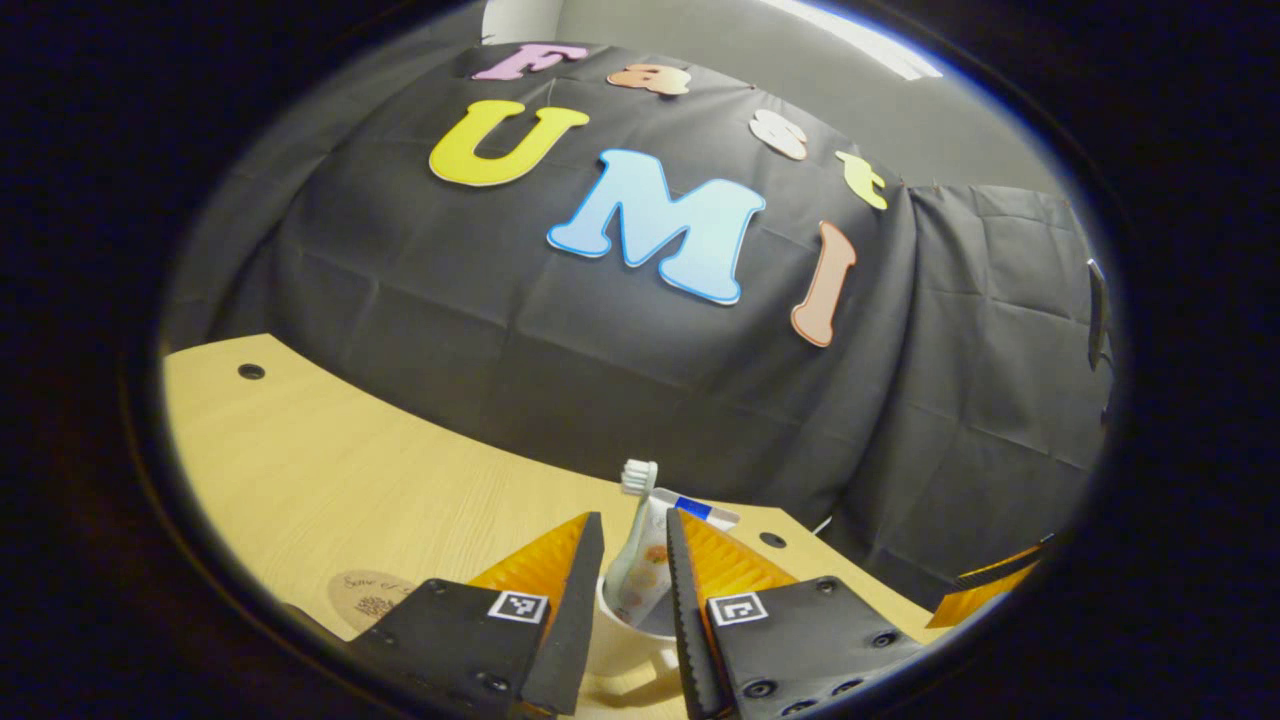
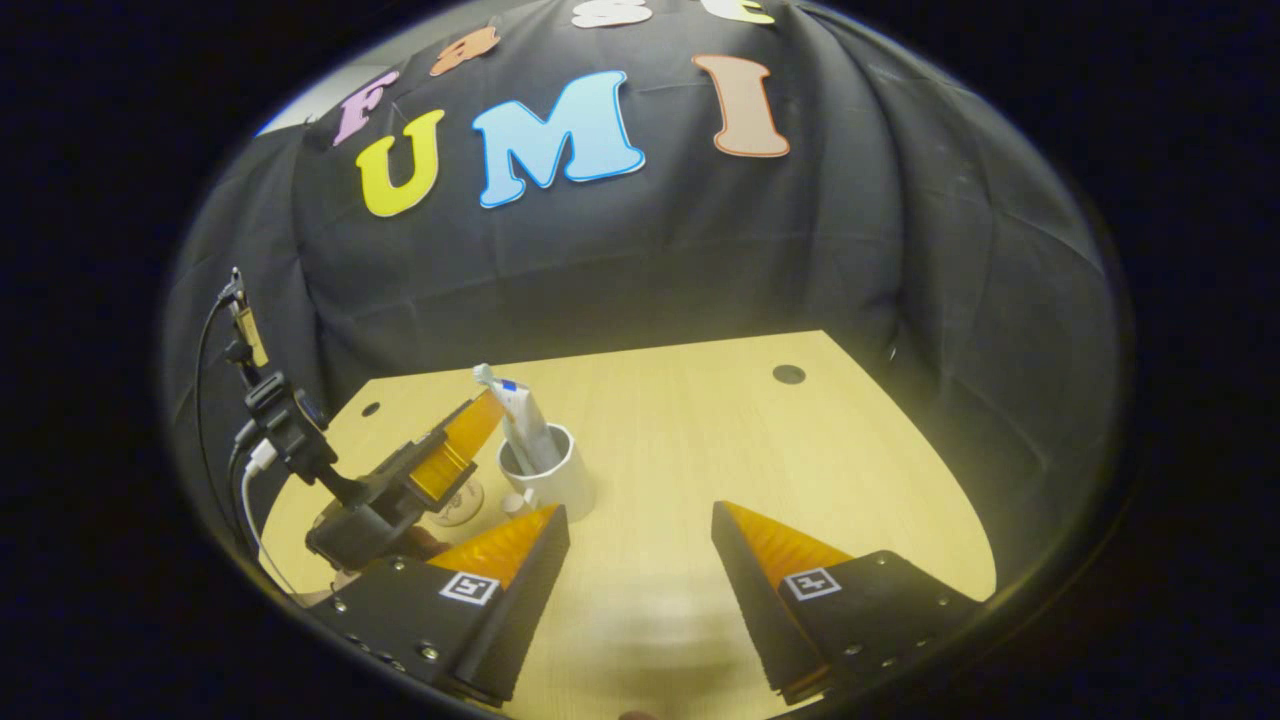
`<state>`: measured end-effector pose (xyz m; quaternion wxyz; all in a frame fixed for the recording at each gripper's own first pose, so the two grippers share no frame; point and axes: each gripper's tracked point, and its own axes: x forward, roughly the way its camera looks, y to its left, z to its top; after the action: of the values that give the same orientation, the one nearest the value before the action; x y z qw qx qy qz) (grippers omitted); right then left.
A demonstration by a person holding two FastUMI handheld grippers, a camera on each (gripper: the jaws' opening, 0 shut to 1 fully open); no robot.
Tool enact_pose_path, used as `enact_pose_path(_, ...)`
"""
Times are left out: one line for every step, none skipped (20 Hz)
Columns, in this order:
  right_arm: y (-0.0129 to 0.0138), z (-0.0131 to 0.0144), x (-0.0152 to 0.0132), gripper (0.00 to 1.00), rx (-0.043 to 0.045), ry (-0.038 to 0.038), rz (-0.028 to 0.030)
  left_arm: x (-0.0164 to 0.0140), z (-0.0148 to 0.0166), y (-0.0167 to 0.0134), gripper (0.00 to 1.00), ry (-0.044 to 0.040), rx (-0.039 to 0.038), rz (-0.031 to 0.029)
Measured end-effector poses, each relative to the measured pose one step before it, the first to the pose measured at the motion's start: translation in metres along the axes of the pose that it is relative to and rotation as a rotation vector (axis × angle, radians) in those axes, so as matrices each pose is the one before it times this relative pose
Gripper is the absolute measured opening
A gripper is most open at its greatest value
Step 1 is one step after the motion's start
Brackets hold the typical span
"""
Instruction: Put the toothbrush and toothpaste on the desktop into the cup, then pick up the cup and place it on the coaster on the desktop.
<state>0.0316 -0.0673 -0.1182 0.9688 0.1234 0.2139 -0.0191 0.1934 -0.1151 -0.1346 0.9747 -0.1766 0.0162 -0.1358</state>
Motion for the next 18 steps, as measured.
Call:
enact_pose_path(0.00248,-0.00051,0.00092,0.88,-0.00118,0.00375,0.00329,-0.0038,-0.00005,-0.00011,0.45,0.01488,0.0061,-0.00157)
enact_pose_path(0.00287,0.00036,0.00113,0.88,-0.00077,0.00134,0.00472,-0.0036,0.00031,0.00194,0.54,0.01273,0.0094,0.001)
enact_pose_path(0.00323,0.00116,0.00076,0.88,0.00114,-0.00009,0.00612,-0.00349,0.00132,0.00002,0.6,0.00731,0.00806,0.00156)
enact_pose_path(0.00361,0.0003,0.00174,0.88,0.00661,0.00148,0.00725,-0.0045,0.00271,0.00151,0.74,0.00646,0.01301,0.00732)
enact_pose_path(0.00436,0.00131,0.00148,0.88,0.01023,-0.00046,0.0088,-0.00501,0.00238,0.00095,0.61,0.00528,0.0154,0.00681)
enact_pose_path(0.00318,0.0004,0.00115,0.88,0.00987,-0.00111,0.00548,-0.00487,0.00269,0.00271,0.7,0.00599,0.0158,0.00585)
enact_pose_path(0.00282,0.00119,0.00119,0.88,0.00834,-0.0025,0.00471,-0.00493,0.00287,0.00085,0.78,0.0018,0.01016,0.00446)
enact_pose_path(0.0031,0.0011,0.00226,0.88,0.00439,-0.00198,0.005,-0.00412,0.00188,0.00228,0.78,0.0057,0.01135,0.00806)
enact_pose_path(0.00405,0.0008,0.00132,0.88,0.00195,-0.00481,0.01113,-0.00328,0.00207,0.00159,0.85,0.00783,0.0092,0.00086)
enact_pose_path(0.00395,-0.00047,0.00177,0.88,0.00061,-0.00189,0.01317,-0.00466,0.00136,0.00048,0.83,0.00956,0.00681,0.0081)
enact_pose_path(0.00038,0.00062,0.00162,0.88,-0.00715,-0.00543,-0.00419,-0.00298,0.00139,0.00136,0.87,0.00302,0.00618,0.00413)
enact_pose_path(-0.00127,-0.00037,0.00186,0.88,-0.0093,-0.0049,-0.00874,-0.00414,0.00207,0.00213,0.87,0.00698,0.00464,0.00369)
enact_pose_path(0.00056,-0.00052,0.00141,0.88,-0.00275,0.00159,-0.0014,-0.00411,0.00014,0.00163,0.88,0.00958,0.00622,0.00458)
enact_pose_path(0.00343,-0.002,0.00171,0.89,-0.0008,0.00573,0.00774,-0.00287,-0.00168,0.00111,0.93,0.01472,0.00974,0.0036)
enact_pose_path(0.0,-0.00136,0.0031,0.95,-0.00209,0.0046,-0.00043,-0.004,-0.00072,0.00155,0.94,0.01402,0.01009,0.00389)
enact_pose_path(0.00211,-0.00109,0.00207,0.96,0.00073,0.00886,0.00189,-0.00445,-0.00158,-0.00027,0.91,0.01564,0.00718,-0.00124)
enact_pose_path(0.00126,-0.00129,0.00247,0.96,0.00068,0.01421,-0.00078,-0.00405,-0.00156,0.00127,0.95,0.0151,0.00677,0.0049)
enact_pose_path(0.00331,-0.00108,0.00405,0.97,-0.00083,0.01454,0.00489,-0.00483,-0.001,0.0021,0.95,0.01337,0.00572,0.00534)
